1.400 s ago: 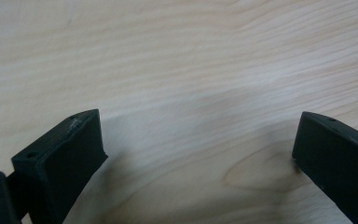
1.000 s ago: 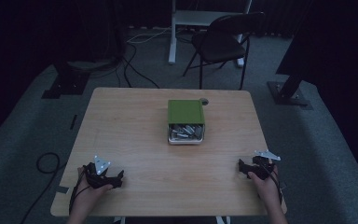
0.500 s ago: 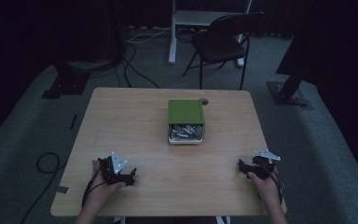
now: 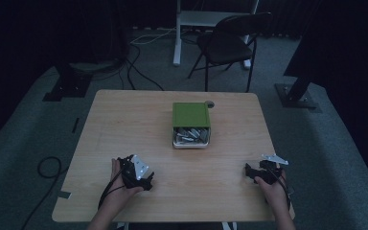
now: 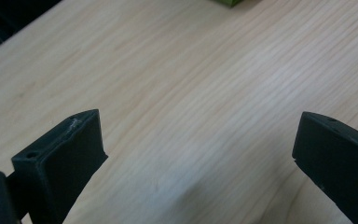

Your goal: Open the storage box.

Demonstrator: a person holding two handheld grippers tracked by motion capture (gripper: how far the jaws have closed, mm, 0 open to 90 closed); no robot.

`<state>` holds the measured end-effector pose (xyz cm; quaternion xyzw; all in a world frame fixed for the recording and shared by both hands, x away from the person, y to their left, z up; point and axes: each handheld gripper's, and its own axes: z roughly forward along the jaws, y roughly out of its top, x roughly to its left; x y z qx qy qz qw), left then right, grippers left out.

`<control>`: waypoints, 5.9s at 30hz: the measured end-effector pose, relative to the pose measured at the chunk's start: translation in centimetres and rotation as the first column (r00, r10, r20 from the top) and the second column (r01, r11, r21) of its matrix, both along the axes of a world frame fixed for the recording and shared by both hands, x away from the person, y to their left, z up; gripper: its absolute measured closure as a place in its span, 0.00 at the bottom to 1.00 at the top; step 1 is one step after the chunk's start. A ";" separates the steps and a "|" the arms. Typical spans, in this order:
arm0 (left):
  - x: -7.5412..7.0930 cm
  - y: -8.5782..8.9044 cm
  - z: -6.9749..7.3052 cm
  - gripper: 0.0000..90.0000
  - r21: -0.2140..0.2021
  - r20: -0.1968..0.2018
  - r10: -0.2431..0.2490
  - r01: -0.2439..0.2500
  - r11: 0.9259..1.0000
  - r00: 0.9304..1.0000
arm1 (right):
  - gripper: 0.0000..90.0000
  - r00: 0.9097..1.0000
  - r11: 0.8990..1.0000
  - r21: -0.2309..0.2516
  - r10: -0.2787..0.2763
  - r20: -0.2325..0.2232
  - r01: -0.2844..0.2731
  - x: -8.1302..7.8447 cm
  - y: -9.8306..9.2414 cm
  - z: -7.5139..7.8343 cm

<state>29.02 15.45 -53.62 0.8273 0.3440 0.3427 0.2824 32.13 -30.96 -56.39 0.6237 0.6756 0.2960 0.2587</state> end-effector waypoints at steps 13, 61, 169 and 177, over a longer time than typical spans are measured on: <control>0.7 -3.2 0.1 0.08 0.085 0.041 -0.098 0.094 0.992 0.994 | 0.12 1.000 1.000 0.001 0.000 0.000 0.000 0.0 0.0 0.0; 3.6 -12.1 -0.3 0.23 0.392 0.174 -0.344 0.256 0.884 0.922 | 0.13 1.000 1.000 0.001 0.003 0.000 -0.003 0.0 0.0 0.0; 0.0 -13.1 -0.4 0.79 0.587 0.157 -0.443 0.277 0.760 0.883 | 0.13 1.000 1.000 -0.003 0.005 0.001 -0.005 0.0 0.0 0.0; -0.7 -13.0 -0.4 0.79 0.589 0.160 -0.449 0.280 0.758 0.879 | 0.13 1.000 1.000 -0.003 0.005 0.001 -0.005 0.0 0.0 0.0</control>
